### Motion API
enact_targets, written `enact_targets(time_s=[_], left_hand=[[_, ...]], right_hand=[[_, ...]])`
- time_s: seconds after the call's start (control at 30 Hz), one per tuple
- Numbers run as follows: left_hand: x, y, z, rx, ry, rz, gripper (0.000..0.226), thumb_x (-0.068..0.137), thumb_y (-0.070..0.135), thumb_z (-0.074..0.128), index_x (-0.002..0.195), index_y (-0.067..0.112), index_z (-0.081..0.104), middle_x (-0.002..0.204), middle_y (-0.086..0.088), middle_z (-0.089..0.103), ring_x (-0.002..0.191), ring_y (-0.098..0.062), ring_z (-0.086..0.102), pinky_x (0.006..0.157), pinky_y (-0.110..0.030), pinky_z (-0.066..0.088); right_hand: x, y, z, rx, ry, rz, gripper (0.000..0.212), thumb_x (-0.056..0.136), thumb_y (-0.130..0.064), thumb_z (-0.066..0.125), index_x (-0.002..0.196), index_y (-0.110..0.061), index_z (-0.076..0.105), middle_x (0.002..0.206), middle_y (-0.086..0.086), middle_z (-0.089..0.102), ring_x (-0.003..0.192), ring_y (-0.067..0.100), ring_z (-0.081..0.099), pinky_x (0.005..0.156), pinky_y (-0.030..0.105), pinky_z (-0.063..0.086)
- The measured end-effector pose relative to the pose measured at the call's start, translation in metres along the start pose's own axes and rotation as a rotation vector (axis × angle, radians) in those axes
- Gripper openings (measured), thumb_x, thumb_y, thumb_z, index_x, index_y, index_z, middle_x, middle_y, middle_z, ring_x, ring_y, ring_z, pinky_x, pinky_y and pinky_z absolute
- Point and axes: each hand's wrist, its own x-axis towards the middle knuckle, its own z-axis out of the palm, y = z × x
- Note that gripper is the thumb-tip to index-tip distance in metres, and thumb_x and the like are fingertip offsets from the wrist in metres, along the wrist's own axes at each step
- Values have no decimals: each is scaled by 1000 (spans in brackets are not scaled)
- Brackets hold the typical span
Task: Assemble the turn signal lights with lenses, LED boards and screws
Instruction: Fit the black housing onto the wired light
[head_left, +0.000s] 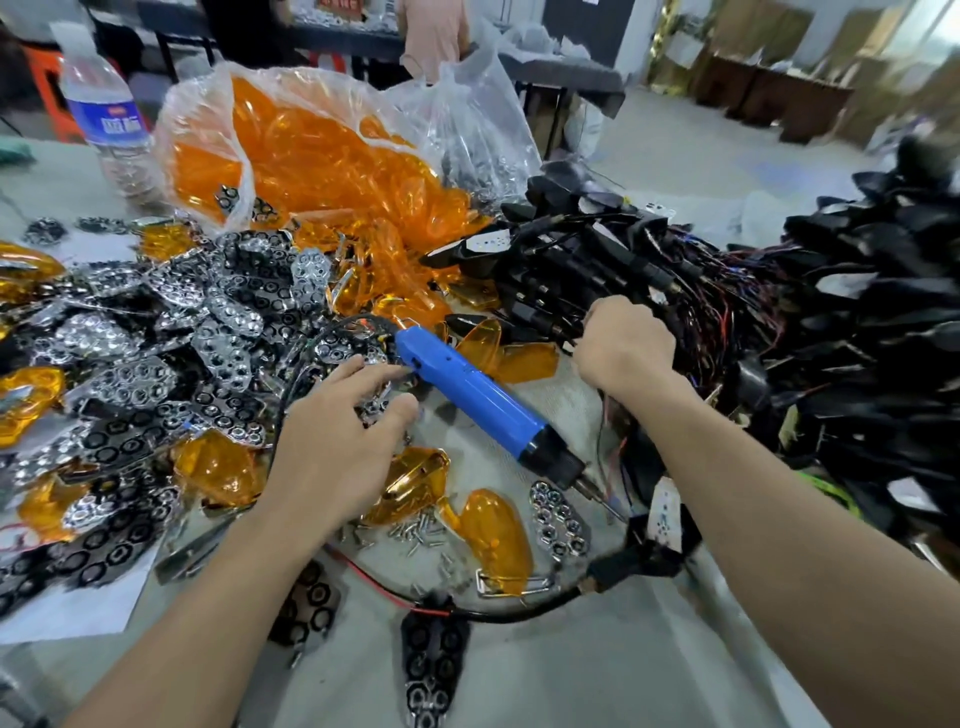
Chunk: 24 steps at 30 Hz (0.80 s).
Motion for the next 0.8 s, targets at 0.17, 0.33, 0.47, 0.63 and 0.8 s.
enact_targets(time_s=[0.17,0.33,0.47,0.63,0.8], left_hand=[[2,2,3,36,-5,2,34,97,41,67,131,39,69,155,3,52,146,-19,44,120,-45,29],[5,-1,4,-78,37,10,29,97,37,68,125,38,73,119,25,68,105,12,60,107,-36,50],[7,0,2,-419,13,-83,18,100,33,66,113,38,77,85,15,79,77,6,71,74,-23,53],[13,-1,-4,-786,-123,-288,37,105,49,51,108,26,80,91,-10,80,69,-14,71,61,-27,58],[19,-3,1,-1001,-268,-449,37,96,44,59,105,16,82,79,-11,75,66,-21,70,52,-25,56]], right_hand=[[-16,-16,-13,-69,150,-177,21,83,-11,65,101,-17,74,100,13,72,100,42,67,76,38,43],[-41,-24,-1,417,213,-282,21,95,-13,58,86,-18,77,70,-5,73,73,20,69,75,35,55],[-57,-36,2,865,139,-353,26,93,-6,61,80,-21,78,53,-7,62,50,6,50,52,32,46],[-87,-44,-3,949,44,-516,33,90,4,63,75,-22,78,57,-9,63,56,6,53,54,41,45],[-135,-68,-3,373,-368,-907,24,98,-15,65,114,-24,80,104,-9,79,92,9,70,86,31,54]])
